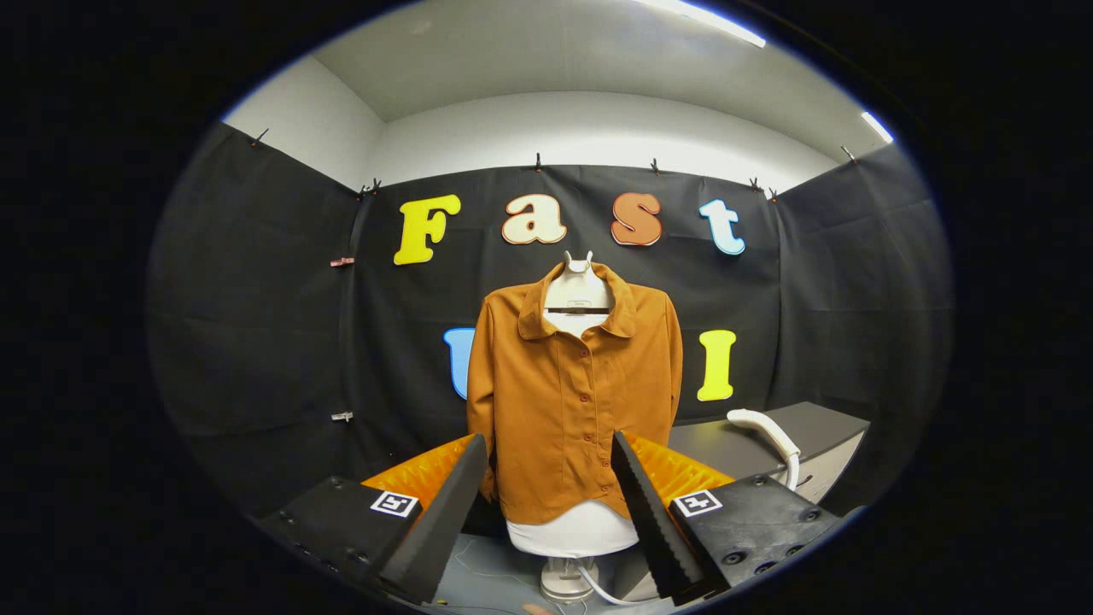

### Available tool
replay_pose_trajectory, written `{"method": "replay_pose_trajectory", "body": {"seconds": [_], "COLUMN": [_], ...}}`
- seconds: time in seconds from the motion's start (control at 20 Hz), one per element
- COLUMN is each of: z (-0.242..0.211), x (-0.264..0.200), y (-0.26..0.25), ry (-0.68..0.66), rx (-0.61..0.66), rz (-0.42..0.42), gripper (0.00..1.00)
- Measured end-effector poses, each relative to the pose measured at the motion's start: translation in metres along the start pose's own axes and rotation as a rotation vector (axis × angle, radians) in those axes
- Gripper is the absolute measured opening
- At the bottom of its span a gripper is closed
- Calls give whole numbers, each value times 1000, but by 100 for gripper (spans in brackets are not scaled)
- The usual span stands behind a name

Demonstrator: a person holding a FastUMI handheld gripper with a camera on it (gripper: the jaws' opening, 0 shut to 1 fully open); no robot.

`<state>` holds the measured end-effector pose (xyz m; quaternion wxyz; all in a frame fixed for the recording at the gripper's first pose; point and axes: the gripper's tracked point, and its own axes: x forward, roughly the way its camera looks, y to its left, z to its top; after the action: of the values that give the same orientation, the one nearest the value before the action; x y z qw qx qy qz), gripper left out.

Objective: Iron the clothes twice with a garment steamer, once on the left side and once on the right side.

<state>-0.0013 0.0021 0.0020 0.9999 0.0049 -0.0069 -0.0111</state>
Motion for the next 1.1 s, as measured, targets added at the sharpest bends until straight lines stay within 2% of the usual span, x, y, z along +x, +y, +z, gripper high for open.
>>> {"method": "replay_pose_trajectory", "body": {"seconds": [0.6,0.9,1.1], "z": [-9,-17,-23], "x": [6,13,27], "y": [9,1,-23], "ry": [18,27,52], "rx": [1,-2,-2], "rz": [-39,-101,-161], "gripper": [94,96,97]}}
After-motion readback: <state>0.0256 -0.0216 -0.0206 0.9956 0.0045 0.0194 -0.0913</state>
